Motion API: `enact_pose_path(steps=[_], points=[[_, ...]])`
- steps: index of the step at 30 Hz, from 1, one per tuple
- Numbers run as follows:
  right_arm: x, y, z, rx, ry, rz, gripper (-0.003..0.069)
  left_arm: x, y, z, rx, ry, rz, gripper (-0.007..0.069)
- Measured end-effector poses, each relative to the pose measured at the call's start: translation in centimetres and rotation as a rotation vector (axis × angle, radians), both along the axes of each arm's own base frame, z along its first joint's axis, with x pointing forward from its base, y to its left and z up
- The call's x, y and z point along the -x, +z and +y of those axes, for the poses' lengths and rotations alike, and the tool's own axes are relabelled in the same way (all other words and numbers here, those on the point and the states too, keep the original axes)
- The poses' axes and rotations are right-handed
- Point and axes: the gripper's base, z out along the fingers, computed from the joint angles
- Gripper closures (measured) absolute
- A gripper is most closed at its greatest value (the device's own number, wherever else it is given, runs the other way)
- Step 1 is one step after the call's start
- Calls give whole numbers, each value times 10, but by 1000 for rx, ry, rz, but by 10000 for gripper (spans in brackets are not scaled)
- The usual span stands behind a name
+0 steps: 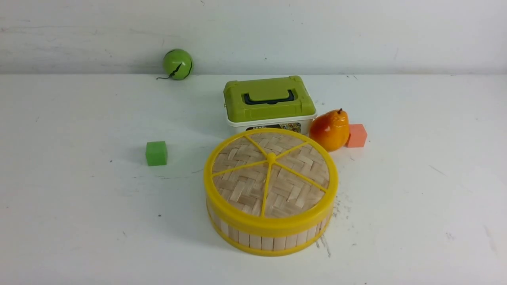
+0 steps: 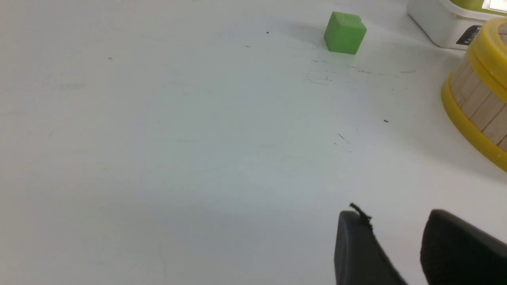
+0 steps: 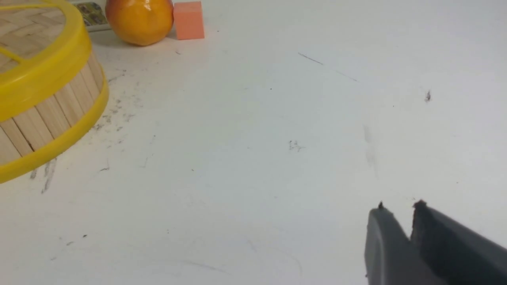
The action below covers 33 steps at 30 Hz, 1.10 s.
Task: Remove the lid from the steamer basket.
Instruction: Use the right arm to lift the lid of the steamer
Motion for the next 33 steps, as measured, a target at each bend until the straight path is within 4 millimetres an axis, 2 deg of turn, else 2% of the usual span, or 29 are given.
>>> enact_pose_path(steps=[4,7,8,11,13,17,23,28,30,33], points=[[0,0,1,-19,1,0,547,0,0,0,0,0,0,386],[0,0,4,-166,-6,-3,545,0,0,0,0,0,0,386],[0,0,6,-244,-11,-3,544,0,0,0,0,0,0,386],[0,2,14,-673,-48,12,540,0,0,0,0,0,0,386],[0,2,17,-838,-65,20,536,0,0,0,0,0,0,386],[-1,5,18,-973,-80,-3,534,0,0,0,0,0,0,386],[-2,8,16,-979,-83,-40,529,0,0,0,0,0,0,386],[0,17,18,-852,-28,-50,525,0,0,0,0,0,0,386],[3,39,20,-739,35,-70,527,0,0,0,0,0,0,385],[2,85,24,-491,134,-46,568,0,0,0,0,0,0,385]])
